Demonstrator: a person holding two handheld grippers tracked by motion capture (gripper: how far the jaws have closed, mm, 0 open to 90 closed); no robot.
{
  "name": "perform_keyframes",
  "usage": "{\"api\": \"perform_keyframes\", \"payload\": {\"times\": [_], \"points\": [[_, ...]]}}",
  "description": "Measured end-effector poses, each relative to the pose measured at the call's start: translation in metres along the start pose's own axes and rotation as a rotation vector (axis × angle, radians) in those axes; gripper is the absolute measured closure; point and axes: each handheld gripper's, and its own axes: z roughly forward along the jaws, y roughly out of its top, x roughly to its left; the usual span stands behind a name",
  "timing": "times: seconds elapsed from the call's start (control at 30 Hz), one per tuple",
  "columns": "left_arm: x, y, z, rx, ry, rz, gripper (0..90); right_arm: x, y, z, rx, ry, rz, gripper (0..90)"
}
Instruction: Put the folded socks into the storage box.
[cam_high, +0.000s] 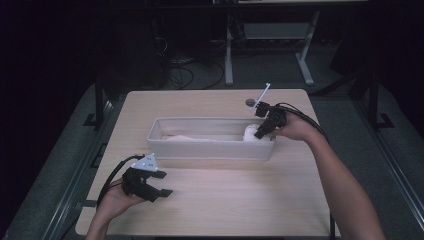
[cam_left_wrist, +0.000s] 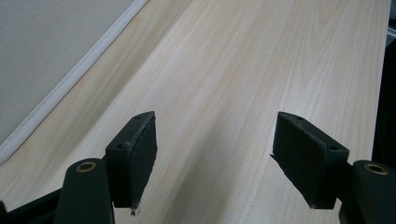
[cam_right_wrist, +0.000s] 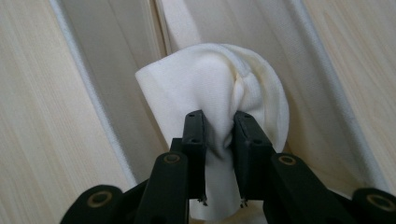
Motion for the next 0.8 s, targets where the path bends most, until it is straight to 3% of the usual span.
{"api": "perform_keyframes", "payload": {"times": [0.8], "points": [[0.001,-0.001,-0.001,0.003,-0.003,-0.003,30.1,-0.004,-0.001,0.018,0.032,0.012,0.01,75.4]]}}
